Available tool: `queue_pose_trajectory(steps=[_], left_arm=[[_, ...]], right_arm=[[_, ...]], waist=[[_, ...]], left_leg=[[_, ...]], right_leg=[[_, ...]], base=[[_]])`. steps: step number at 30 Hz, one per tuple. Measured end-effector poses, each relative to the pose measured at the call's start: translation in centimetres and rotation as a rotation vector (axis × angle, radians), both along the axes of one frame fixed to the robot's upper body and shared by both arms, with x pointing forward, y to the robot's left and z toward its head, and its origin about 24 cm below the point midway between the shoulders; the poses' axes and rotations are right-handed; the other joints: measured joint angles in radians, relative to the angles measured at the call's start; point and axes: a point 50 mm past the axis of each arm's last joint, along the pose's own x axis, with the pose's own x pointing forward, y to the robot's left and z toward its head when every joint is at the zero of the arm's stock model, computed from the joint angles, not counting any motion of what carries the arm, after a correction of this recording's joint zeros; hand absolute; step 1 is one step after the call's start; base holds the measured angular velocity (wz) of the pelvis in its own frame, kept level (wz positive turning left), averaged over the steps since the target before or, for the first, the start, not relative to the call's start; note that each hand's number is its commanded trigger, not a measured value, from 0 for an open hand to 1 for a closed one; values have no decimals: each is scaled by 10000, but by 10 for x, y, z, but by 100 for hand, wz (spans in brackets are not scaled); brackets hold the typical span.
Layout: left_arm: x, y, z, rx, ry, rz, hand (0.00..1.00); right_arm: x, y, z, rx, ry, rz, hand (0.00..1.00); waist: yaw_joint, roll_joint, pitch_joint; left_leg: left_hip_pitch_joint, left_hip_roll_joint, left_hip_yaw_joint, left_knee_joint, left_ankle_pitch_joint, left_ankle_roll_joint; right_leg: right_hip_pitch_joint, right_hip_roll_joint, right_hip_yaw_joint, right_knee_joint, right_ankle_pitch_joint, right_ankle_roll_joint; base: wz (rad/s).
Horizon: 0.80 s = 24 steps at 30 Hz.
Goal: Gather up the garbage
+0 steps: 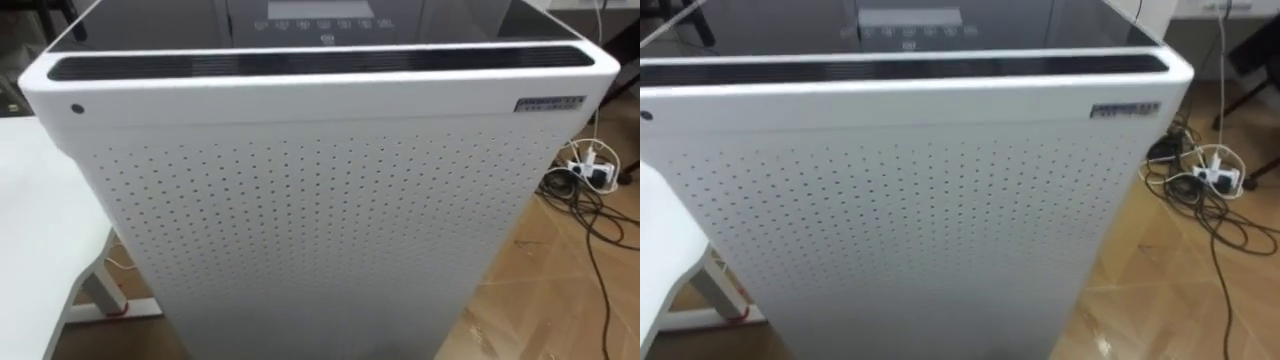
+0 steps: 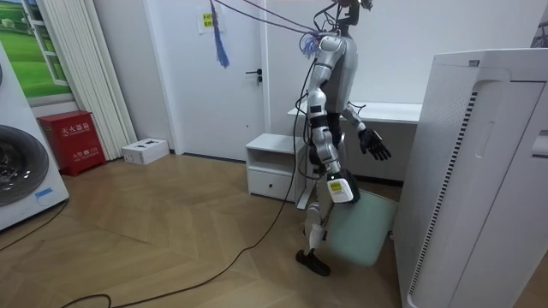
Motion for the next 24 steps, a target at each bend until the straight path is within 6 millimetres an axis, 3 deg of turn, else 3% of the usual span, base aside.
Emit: queue_pose_trajectory(steps=[4, 16, 24], left_arm=[[-24, 9, -11, -132, 759, 1061, 0], [-88, 22, -35, -231, 3411, 3697, 0], [-111, 17, -43, -243, 4772, 4640, 0]], right_arm=[[-12, -1, -5, 50, 463, -421, 100], [-42, 2, -14, 263, 1483, -1568, 100], [-61, 13, -21, 875, 1992, -2703, 100]], waist=[[48, 46, -6], [117, -98, -15], [-38, -133, 1]], left_leg=[[168, -32, -57, -82, -11, -19], [486, -49, -314, -192, -49, -63], [760, -67, -444, -179, -94, -77]], right_leg=[[236, 31, -27, -152, -7, 5], [712, 20, -321, -308, -137, 12], [1037, 12, -396, -330, -200, 33]], base=[[3], [7], [4]])
